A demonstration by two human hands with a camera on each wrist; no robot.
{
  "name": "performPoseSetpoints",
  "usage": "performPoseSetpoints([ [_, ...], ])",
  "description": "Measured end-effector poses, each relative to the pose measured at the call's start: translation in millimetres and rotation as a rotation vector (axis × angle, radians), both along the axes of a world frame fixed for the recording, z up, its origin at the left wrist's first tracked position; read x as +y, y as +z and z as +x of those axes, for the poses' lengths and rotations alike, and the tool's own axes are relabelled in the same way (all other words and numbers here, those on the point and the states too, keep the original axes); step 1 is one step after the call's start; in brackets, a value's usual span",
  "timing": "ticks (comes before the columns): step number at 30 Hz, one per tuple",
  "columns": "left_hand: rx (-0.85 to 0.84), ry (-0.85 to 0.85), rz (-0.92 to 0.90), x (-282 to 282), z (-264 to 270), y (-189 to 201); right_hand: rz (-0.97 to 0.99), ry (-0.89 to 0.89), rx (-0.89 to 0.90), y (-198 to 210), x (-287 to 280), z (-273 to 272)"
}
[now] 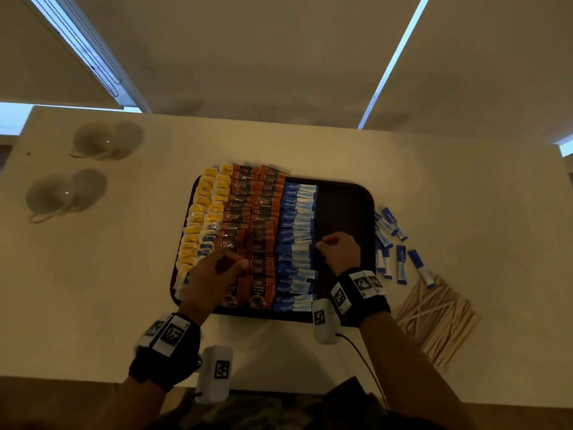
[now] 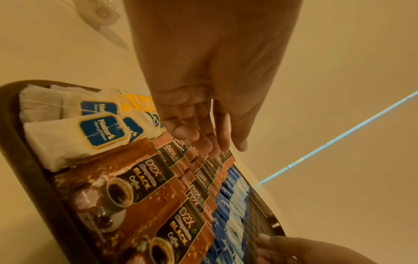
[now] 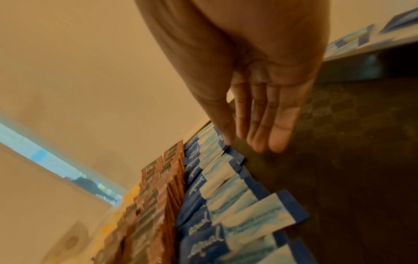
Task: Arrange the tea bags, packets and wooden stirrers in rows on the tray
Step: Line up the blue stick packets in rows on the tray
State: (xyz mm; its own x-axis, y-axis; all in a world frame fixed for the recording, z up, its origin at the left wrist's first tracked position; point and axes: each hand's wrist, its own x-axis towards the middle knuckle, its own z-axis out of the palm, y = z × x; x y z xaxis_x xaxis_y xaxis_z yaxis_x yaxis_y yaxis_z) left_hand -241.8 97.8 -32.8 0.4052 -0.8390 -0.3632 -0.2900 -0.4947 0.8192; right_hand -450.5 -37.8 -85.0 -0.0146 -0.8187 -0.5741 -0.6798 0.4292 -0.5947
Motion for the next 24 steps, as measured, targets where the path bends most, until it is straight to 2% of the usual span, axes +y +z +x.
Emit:
performPoseSetpoints([
  [5, 0.021, -0.002, 0.018, 1, 4, 2, 0.173, -0.045, -0.083, -9, 29, -6],
  [8, 0.03, -0.007, 0.019, 2, 5, 1, 0.205, -0.125, -0.168, -13, 39, -2],
  [11, 0.039, -0.003, 0.016, 1, 6, 1, 0.202, -0.179, -0.213, -15, 39, 0],
  [15, 0.037, -0.009, 0.01, 2, 6, 0, 0.151, -0.206, -0.168, -16, 37, -5],
  [21, 0.014, -0.02, 0.026, 4, 5, -3, 0.198, -0.245, -0.266, -10, 42, -4],
  [24, 0.029, -0.006, 0.011, 3, 5, -1, 0.075, -0.25, -0.176, 0, 35, -20],
])
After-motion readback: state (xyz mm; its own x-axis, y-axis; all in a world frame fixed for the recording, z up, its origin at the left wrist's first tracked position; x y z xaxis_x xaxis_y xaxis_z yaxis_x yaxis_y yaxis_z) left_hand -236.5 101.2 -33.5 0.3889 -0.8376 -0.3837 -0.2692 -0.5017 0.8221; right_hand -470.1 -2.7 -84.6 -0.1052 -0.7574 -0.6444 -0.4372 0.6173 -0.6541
